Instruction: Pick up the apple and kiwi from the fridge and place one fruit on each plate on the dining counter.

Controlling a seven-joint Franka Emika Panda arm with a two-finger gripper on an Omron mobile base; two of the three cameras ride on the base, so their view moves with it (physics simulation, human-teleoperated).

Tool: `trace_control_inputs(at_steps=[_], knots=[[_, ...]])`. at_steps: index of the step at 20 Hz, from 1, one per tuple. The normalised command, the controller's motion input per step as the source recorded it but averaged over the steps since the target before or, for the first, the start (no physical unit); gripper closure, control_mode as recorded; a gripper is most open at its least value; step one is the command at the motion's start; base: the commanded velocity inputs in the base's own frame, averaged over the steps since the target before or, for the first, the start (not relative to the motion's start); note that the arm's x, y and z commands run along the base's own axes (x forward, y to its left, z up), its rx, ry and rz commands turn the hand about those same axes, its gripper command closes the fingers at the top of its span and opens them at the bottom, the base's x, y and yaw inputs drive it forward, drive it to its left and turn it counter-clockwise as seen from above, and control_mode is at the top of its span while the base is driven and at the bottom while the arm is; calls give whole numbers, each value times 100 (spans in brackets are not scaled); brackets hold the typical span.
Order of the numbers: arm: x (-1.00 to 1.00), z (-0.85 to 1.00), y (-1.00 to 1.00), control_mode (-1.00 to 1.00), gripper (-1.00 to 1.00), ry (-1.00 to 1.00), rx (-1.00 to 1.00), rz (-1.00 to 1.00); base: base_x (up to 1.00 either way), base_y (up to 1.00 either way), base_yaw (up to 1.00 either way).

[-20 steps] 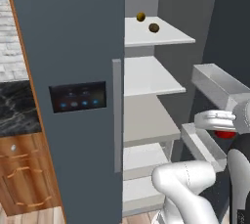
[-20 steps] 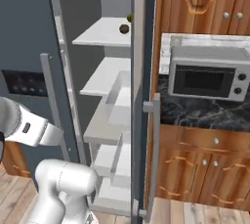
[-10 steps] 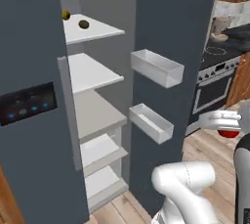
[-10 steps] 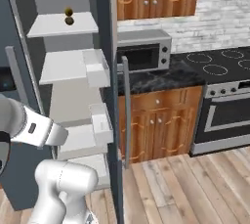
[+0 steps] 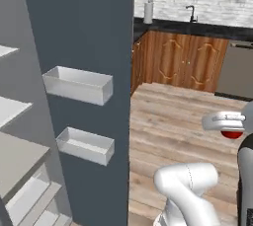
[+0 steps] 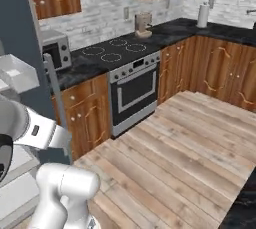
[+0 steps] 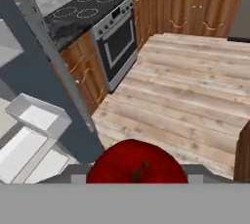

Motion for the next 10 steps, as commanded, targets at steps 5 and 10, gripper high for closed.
trace_control_inputs(at_steps=[5,10], knots=[[0,0,0,100,100,0,0,0,20,-56,-86],[0,0,0,100,100,0,0,0,36,-44,-80]])
